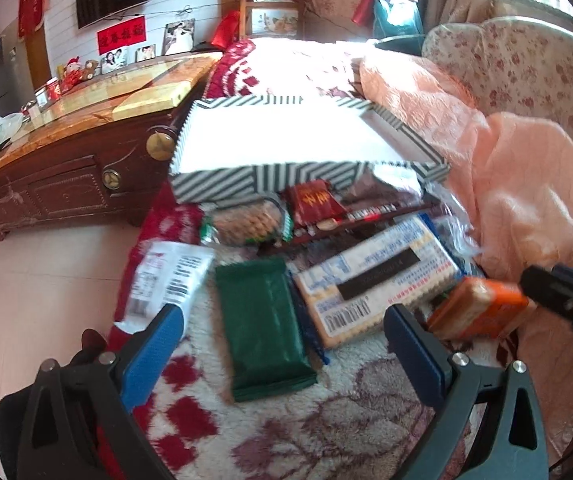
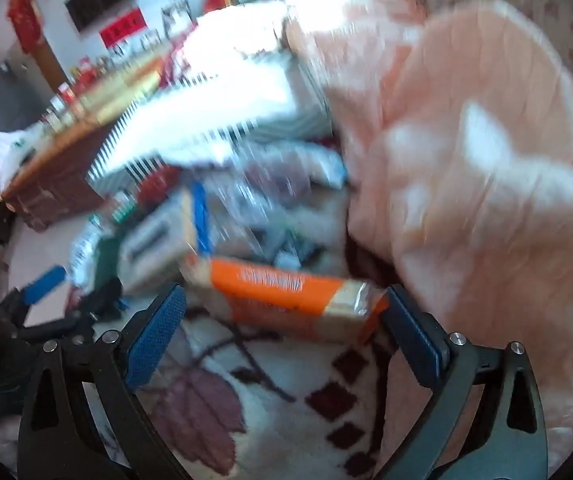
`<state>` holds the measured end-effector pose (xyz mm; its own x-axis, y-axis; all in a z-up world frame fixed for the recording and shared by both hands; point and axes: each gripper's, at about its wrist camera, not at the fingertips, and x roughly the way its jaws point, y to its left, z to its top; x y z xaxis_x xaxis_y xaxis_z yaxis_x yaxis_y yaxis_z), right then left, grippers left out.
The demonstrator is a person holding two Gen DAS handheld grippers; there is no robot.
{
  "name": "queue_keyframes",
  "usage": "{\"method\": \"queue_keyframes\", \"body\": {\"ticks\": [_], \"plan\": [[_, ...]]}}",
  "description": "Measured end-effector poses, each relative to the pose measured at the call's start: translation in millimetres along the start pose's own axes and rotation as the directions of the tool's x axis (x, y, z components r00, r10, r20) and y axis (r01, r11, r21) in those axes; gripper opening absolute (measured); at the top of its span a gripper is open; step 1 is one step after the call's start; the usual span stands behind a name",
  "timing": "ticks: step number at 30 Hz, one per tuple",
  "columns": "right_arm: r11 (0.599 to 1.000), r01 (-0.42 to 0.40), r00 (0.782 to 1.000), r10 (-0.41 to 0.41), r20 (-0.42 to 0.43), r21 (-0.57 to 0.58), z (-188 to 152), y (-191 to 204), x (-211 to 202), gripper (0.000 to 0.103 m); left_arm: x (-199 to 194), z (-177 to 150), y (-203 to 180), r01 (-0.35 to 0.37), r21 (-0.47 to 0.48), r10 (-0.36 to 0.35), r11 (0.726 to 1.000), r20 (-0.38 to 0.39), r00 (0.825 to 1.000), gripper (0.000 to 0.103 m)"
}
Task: Organize snacks
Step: 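Move the right tool over the snack pile toward the green wrapped bar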
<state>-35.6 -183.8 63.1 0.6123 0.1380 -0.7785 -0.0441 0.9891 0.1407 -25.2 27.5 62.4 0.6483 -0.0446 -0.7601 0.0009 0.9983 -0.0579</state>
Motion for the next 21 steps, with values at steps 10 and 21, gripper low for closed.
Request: {"method": "queue_keyframes", "body": {"ticks": [10,21], "plan": [[0.976,-0.176,0.976,0.19,0.11,-0.125,31,44,-21,0.099,3,13,49,0.003,-0.05,-0.005,0.999,-0.033,0.999,0.102],[0.951,-0.219,0.976,0.211,-0.062,-0.219,21,74,6,0.099,35,10,89,0.015,-0.124,-0.033,0.992,-0.148,0.988,0.102]]}}
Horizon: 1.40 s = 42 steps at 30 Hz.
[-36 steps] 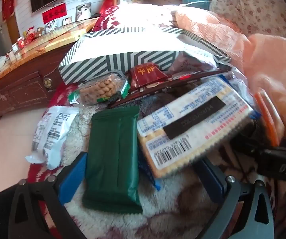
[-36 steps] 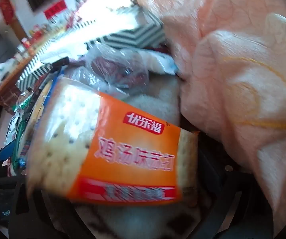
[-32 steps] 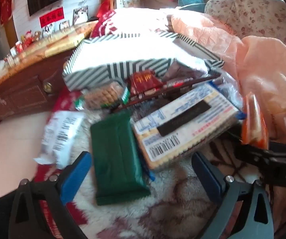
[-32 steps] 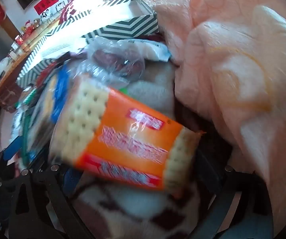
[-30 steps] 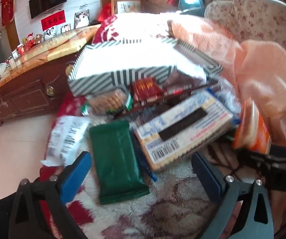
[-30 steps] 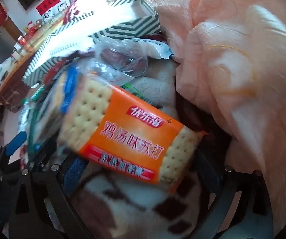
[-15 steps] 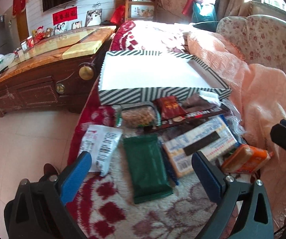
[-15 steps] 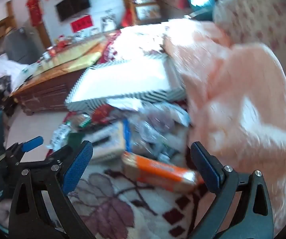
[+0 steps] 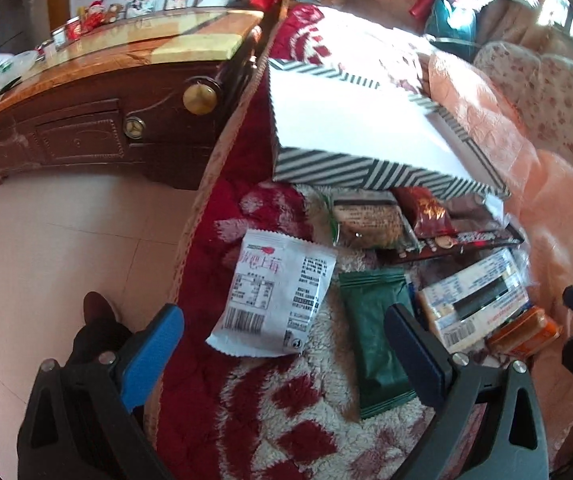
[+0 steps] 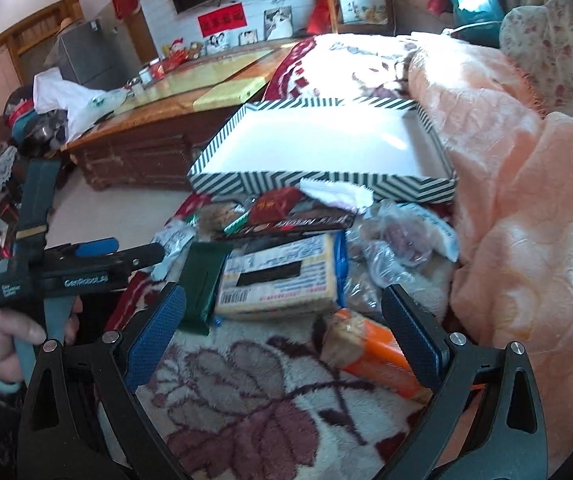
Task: Organize snacks
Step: 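Move the right tool over the snack pile toward the green wrapped bar, then grasp the green wrapped bar with the right tool while the left tool grasps the white sachet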
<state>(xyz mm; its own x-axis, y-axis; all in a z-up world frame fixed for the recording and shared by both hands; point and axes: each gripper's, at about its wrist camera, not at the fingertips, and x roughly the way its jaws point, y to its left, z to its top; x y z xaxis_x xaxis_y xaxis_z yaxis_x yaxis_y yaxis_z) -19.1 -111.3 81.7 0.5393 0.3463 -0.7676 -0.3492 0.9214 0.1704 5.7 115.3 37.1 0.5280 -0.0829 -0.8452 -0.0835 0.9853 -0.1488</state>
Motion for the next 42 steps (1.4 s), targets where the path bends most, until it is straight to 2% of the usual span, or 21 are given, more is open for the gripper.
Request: {"method": "queue_keyframes", "body": {"ticks": [6,8,10,13,17,20,22,23,25,28,30,32,35,39,42], "plan": [[0.999,0.024,1.0,-0.024,-0.01,-0.036,1,1,0,0.099,14,8,-8,-0.006,0.068,0.007,0.998,-0.021,1.0,0.1],[0.999,0.021,1.0,-0.022,-0.018,-0.033,1,1,3,0.099,18,10,-6,-0.005,0.073,0.007,0.997,-0.033,0.999,0.092],[1.0,0.009,0.999,-0.01,-0.032,-0.028,1,2,6,0.099,23,11,-1,0.006,0.073,-0.002,0.997,-0.054,0.999,0.074],[0.999,-0.032,0.998,0.03,-0.056,-0.034,-1,10,10,0.099,33,14,4,0.02,0.074,-0.014,0.997,-0.084,0.996,0.058],[0.992,-0.119,0.988,0.113,-0.108,-0.05,-3,31,20,0.097,34,15,10,0.029,0.056,-0.024,0.998,-0.078,0.997,0.056],[0.98,-0.191,0.969,0.18,-0.169,-0.057,-1,52,34,0.09,33,16,9,0.026,0.066,-0.021,0.997,-0.073,0.997,0.056],[0.966,-0.254,0.947,0.241,-0.214,-0.037,0,64,48,0.086,33,16,11,0.025,0.063,-0.021,0.998,-0.073,0.997,0.056],[0.958,-0.287,0.931,0.275,-0.24,-0.016,0,68,57,0.081,33,16,13,0.022,0.06,-0.017,0.998,-0.071,0.997,0.056],[0.948,-0.317,0.905,0.307,-0.294,0.016,-2,74,74,0.078,33,17,15,0.011,0.056,-0.007,0.998,-0.068,0.998,0.056],[0.954,-0.298,0.892,0.291,-0.346,0.034,0,70,94,0.072,33,17,18,0.019,0.052,-0.016,0.998,-0.071,0.997,0.056],[0.96,-0.268,0.893,0.277,-0.355,0.075,4,59,100,0.054,33,17,17,0.015,0.059,-0.011,0.998,-0.07,0.998,0.056],[0.974,-0.212,0.912,0.226,-0.344,0.077,11,53,96,0.053,34,16,16,0.021,0.059,-0.016,0.998,-0.068,0.998,0.056],[0.984,-0.178,0.918,0.176,-0.354,0.028,13,64,94,0.053,36,16,17,0.016,0.053,-0.012,0.998,-0.068,0.998,0.056],[0.994,-0.095,0.94,0.069,-0.335,-0.06,16,93,105,0.053,34,17,18,-0.014,0.044,0.017,0.999,-0.057,0.998,0.057],[0.995,-0.04,0.943,0.009,-0.332,-0.087,19,109,116,0.053,34,17,19,-0.04,0.041,0.042,0.998,-0.048,0.998,0.057]]}}
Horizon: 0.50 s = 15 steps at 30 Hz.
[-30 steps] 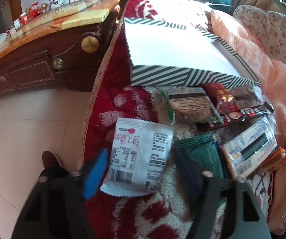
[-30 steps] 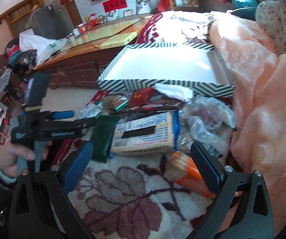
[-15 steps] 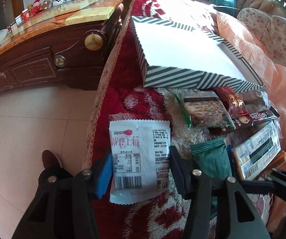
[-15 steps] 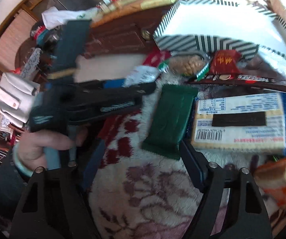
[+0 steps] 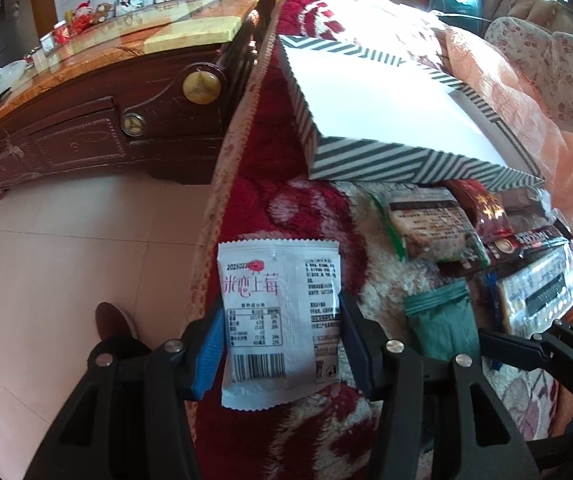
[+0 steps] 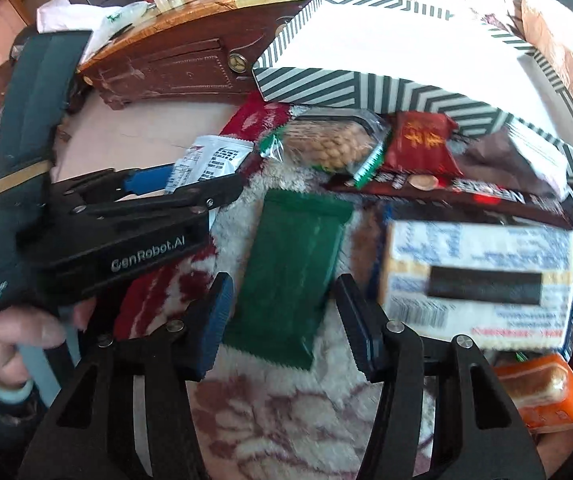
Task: Organize snacks
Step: 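Grasp the green wrapped bar with the right tool while the left tool grasps the white sachet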
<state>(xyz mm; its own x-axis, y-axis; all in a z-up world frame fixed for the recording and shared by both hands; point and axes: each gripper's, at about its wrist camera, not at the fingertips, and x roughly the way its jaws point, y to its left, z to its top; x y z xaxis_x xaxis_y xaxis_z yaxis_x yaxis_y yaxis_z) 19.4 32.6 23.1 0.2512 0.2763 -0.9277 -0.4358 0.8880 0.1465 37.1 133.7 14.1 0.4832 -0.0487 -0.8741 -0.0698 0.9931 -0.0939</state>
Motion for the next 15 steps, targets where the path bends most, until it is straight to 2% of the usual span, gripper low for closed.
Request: {"method": "queue_keyframes", "body": {"ticks": [4,6,7,9,13,14,15], "plan": [[0.997,0.075,0.997,-0.075,0.017,-0.029,7,18,12,0.053,4,0,0,-0.002,-0.006,0.002,1.0,-0.007,1.0,0.057],[0.99,0.114,0.993,-0.114,0.009,-0.083,11,29,18,0.053,4,-1,-2,-0.005,0.005,0.005,1.0,-0.002,1.0,0.057],[0.987,0.123,0.992,-0.123,0.009,-0.107,13,33,23,0.052,4,-1,-3,-0.006,0.007,0.006,1.0,0.0,1.0,0.056],[0.976,0.145,0.989,-0.145,0.013,-0.163,9,42,25,0.042,3,-2,-2,0.009,-0.002,-0.009,1.0,-0.002,1.0,0.056],[0.981,0.094,0.995,-0.095,0.004,-0.169,-5,24,4,0.04,-3,-5,-4,0.031,0.013,-0.032,0.999,0.005,0.999,0.056],[0.982,0.079,0.997,-0.079,0.006,-0.171,-4,22,2,0.038,-5,-5,-6,0.042,0.021,-0.042,0.999,0.007,0.999,0.056],[0.983,0.072,0.997,-0.071,0.013,-0.17,-7,19,-5,0.022,-7,-6,-7,0.051,0.025,-0.051,0.998,0.01,0.999,0.056]]}}
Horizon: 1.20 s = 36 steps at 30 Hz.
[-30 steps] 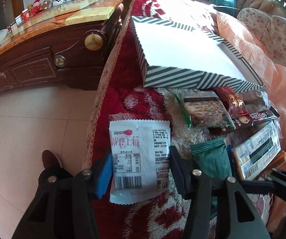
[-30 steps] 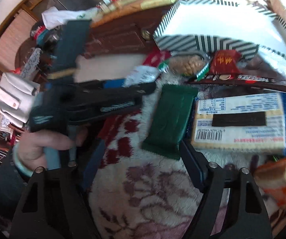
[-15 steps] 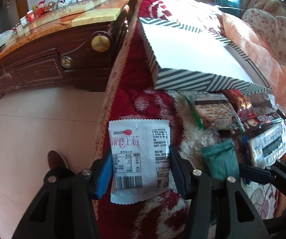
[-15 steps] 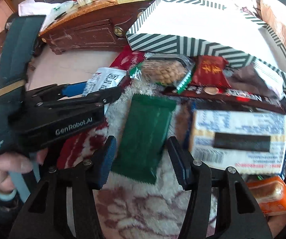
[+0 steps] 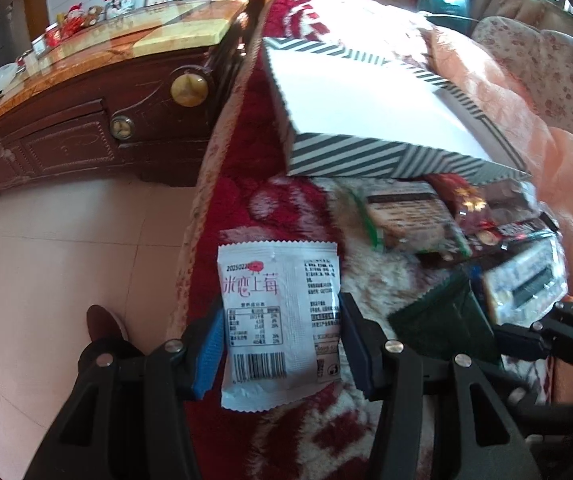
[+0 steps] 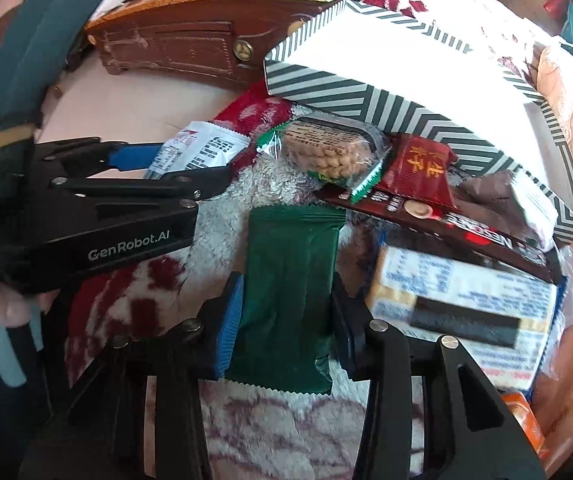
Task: Organize snacks
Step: 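Grasp the green wrapped bar with the right tool while the left tool grasps the white sachet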
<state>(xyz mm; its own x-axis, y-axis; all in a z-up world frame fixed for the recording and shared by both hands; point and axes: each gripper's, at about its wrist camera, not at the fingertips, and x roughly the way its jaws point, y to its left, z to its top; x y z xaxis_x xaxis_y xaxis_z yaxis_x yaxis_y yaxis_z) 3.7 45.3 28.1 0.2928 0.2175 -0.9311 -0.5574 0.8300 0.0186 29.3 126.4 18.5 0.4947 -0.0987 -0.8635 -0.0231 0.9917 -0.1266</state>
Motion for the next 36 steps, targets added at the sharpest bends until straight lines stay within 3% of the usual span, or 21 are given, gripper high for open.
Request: {"method": "queue_keyframes", "body": {"ticks": [3,8,18,23,29,36], "plan": [[0.999,-0.048,0.998,0.047,0.039,0.019,-9,-17,-19,0.019,-4,1,-2,0.021,0.002,-0.021,1.0,0.002,1.0,0.056],[0.996,-0.09,0.996,0.09,0.027,0.028,-21,-30,-24,0.015,-7,1,-4,0.013,-0.004,-0.013,1.0,-0.001,1.0,0.056],[0.984,-0.178,0.983,0.176,0.048,0.03,-25,-29,-39,0.008,-13,3,-4,0.019,-0.018,-0.019,1.0,0.003,1.0,0.056],[0.975,-0.219,0.976,0.218,0.019,0.025,-23,-25,-30,0.009,-8,-1,0,0.015,-0.036,-0.015,0.999,-0.013,1.0,0.056],[0.974,-0.227,0.974,0.227,-0.018,0.007,-25,-16,-17,0.01,-8,-3,2,0.009,-0.042,-0.01,0.999,-0.017,1.0,0.056],[0.971,-0.24,0.969,0.239,0.057,0.006,-14,-30,-39,0.009,-23,8,-2,0.021,-0.032,-0.02,0.999,0.027,0.999,0.056]]}}
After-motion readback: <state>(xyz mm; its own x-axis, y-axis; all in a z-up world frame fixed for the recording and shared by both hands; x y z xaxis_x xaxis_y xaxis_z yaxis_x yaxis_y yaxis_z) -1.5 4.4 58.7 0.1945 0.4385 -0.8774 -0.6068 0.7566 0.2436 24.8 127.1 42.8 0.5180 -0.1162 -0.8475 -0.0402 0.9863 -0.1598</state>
